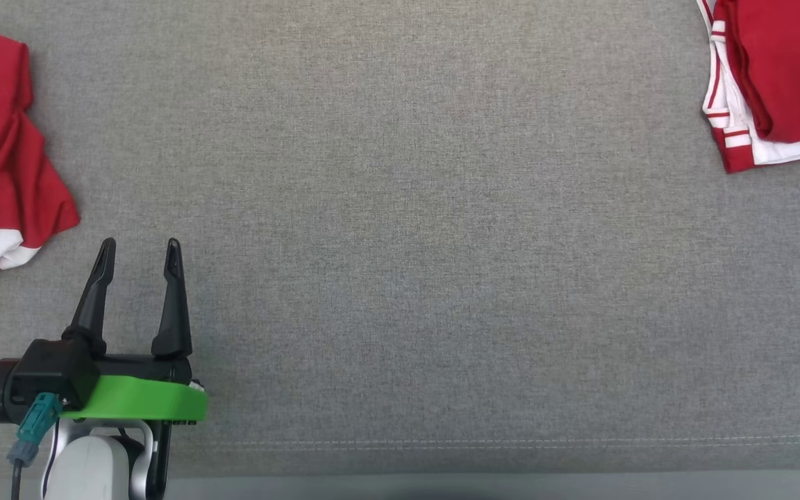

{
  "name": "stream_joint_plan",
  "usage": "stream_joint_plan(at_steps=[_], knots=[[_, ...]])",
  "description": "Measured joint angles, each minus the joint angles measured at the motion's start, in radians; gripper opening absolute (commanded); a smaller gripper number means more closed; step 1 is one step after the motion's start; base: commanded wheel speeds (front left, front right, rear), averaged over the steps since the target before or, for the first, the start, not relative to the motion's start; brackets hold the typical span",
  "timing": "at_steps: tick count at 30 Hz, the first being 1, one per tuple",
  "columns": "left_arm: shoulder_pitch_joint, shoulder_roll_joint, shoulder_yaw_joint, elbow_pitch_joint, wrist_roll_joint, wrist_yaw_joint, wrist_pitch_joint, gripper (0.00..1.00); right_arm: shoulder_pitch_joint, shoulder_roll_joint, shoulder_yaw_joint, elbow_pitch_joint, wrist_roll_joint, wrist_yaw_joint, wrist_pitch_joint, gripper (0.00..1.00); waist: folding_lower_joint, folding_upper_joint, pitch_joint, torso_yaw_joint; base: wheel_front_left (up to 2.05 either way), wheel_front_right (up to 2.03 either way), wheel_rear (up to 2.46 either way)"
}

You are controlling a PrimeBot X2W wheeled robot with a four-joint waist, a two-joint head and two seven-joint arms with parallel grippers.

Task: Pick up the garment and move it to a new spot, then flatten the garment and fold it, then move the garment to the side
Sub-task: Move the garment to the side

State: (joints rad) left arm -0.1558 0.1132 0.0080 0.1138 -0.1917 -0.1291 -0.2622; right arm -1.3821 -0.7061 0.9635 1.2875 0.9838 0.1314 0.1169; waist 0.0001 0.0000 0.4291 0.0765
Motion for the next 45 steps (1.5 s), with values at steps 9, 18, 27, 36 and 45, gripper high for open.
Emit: stream_joint_plan(at_steps=[9,18,27,36,45], knots=[[-0.001,-0.004,0.013,0.009,0.0,0.0,0.0,1.0,0.006,0.049,-0.019,-0.006,-0.018,0.0,-0.111,1.0,0.0,0.0,-0.032,-0.002,0.0,0.0,0.0],[0.022,-0.016,0.027,0.013,0.001,0.0,0.0,1.0,0.106,0.111,-0.021,-0.11,0.007,0.0,-0.256,1.0,0.0,0.0,-0.093,-0.005,0.0,0.0,0.0],[0.08,-0.027,0.059,0.015,0.009,0.0,0.0,1.0,0.252,0.171,-0.022,-0.268,0.05,0.0,-0.362,1.0,0.0,0.0,-0.181,-0.023,0.0,0.0,0.0],[0.127,-0.036,0.088,0.012,0.017,0.0,0.0,1.0,0.444,0.228,-0.191,-0.442,-0.001,0.0,-0.38,1.0,0.0,0.0,-0.272,-0.058,0.0,0.0,0.0],[0.152,-0.042,0.096,0.008,0.019,0.0,0.0,1.0,0.687,0.303,-0.466,-0.637,-0.189,0.0,-0.38,1.0,-0.0001,0.0,-0.33,-0.076,0.0,0.0,0.0]])
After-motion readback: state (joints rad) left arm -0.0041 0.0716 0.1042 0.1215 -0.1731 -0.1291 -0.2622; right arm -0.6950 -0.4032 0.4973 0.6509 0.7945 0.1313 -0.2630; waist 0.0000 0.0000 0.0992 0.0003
